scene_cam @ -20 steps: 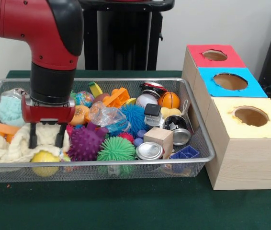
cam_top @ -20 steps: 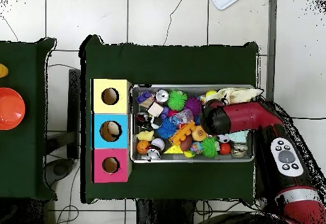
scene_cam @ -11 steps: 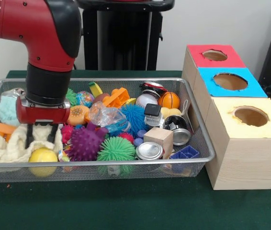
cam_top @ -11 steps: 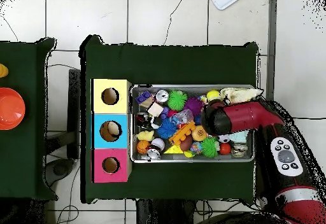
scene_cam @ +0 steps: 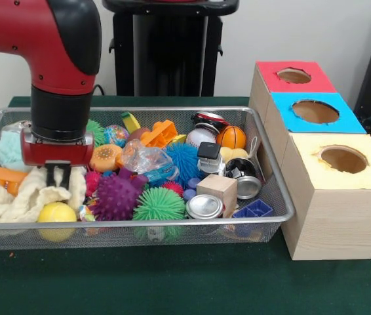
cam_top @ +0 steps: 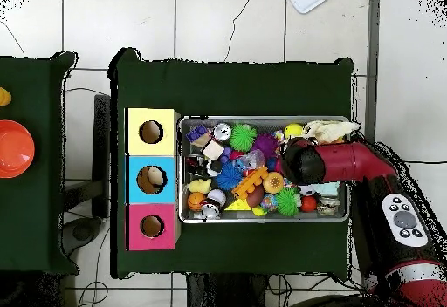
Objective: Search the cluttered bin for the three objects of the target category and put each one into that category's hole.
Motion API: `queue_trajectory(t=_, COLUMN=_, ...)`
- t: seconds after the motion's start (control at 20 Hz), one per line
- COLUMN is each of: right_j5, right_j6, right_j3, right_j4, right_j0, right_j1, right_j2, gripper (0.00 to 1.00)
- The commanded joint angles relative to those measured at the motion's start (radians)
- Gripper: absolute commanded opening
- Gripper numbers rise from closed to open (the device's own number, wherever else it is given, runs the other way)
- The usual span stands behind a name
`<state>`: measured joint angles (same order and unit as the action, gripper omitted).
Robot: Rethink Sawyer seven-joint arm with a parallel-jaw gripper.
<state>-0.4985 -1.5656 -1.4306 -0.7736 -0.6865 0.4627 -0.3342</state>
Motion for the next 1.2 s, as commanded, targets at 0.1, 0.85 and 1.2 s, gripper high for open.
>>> queue_trajectory(t=0.1, right_j5=-0.148, right_j6=-0.008, right_j3=-0.181, right_j4=0.142, right_j0=0.017, right_j1=0.021, right_j2=-0.072, gripper=0.0)
queue_trajectory(t=0.85, right_j5=-0.174, right_j6=-0.151, right_j3=-0.358, right_j4=0.331, right_j0=0.159, right_j1=0.164, right_j2=0.006, gripper=0.0)
queue_trajectory(t=1.2, right_j5=-0.212, right_j6=-0.141, right_j3=-0.38, right_j4=0.391, right_j0=0.216, right_j1=0.223, right_j2=0.029, gripper=0.0)
